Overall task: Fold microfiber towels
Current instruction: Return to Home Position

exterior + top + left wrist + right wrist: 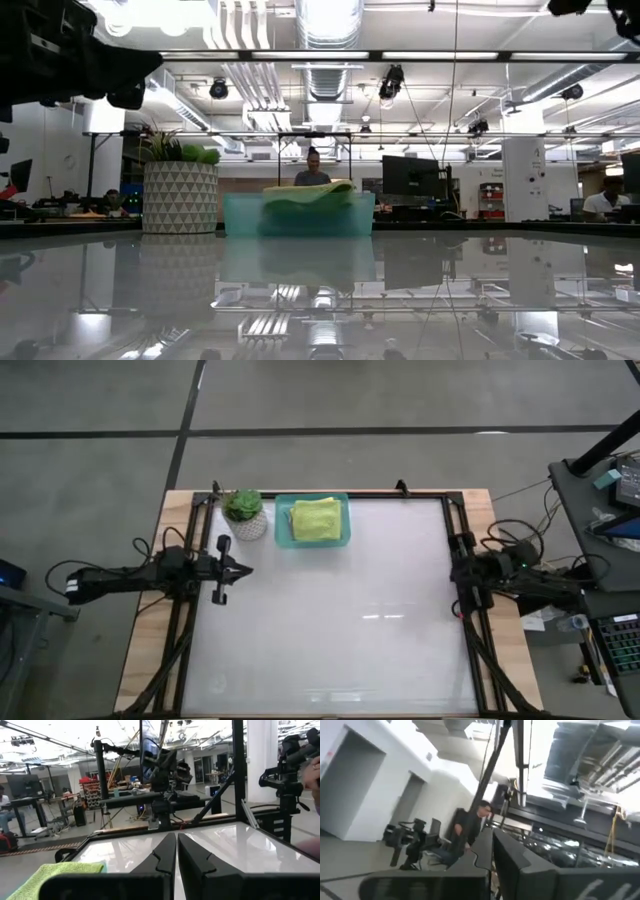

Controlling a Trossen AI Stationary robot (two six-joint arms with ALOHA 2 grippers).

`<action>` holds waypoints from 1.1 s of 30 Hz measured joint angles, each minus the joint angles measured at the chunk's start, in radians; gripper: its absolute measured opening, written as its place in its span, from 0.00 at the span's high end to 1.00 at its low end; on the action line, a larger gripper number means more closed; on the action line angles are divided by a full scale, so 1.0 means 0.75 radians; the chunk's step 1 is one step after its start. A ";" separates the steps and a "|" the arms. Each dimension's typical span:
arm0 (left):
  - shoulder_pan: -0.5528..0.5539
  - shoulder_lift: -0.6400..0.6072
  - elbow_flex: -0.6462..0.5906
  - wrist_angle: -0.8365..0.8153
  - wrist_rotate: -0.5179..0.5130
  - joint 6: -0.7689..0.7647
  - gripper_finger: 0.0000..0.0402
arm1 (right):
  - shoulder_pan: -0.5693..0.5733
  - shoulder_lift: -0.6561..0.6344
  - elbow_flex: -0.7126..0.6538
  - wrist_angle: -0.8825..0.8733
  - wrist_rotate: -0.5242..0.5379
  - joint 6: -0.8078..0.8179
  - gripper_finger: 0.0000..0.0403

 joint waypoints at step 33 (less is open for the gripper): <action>0.000 0.025 -0.001 -0.006 -0.008 0.001 0.99 | 0.001 -0.001 -0.155 -0.219 0.171 0.192 0.98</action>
